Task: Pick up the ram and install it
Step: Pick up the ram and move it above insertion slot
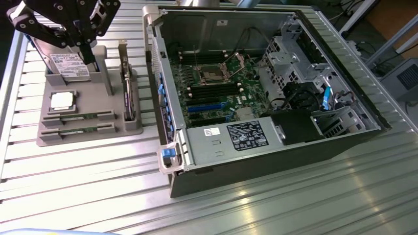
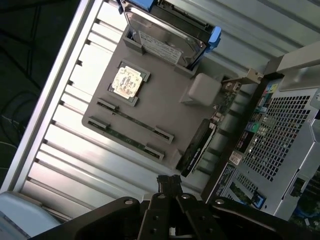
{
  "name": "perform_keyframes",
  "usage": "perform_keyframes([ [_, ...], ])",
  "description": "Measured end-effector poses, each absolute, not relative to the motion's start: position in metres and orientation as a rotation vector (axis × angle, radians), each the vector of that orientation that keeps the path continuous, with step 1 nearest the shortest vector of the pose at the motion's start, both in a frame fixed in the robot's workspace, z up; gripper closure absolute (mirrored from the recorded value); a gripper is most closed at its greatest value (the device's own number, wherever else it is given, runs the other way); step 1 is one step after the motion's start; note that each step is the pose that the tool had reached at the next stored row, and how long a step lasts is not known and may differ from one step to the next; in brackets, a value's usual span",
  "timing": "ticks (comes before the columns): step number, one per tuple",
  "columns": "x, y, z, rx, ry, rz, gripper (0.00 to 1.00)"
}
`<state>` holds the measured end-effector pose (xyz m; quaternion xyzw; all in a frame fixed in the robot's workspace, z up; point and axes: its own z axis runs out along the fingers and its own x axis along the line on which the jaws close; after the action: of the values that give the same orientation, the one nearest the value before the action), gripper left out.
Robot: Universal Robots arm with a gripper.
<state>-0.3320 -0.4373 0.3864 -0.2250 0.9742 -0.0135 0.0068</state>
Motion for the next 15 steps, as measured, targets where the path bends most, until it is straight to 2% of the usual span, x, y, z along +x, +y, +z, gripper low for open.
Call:
perform_keyframes([
  [15,-0.3320,-0.4373,0.3864,-0.783,3.031,-0.066,0.90],
])
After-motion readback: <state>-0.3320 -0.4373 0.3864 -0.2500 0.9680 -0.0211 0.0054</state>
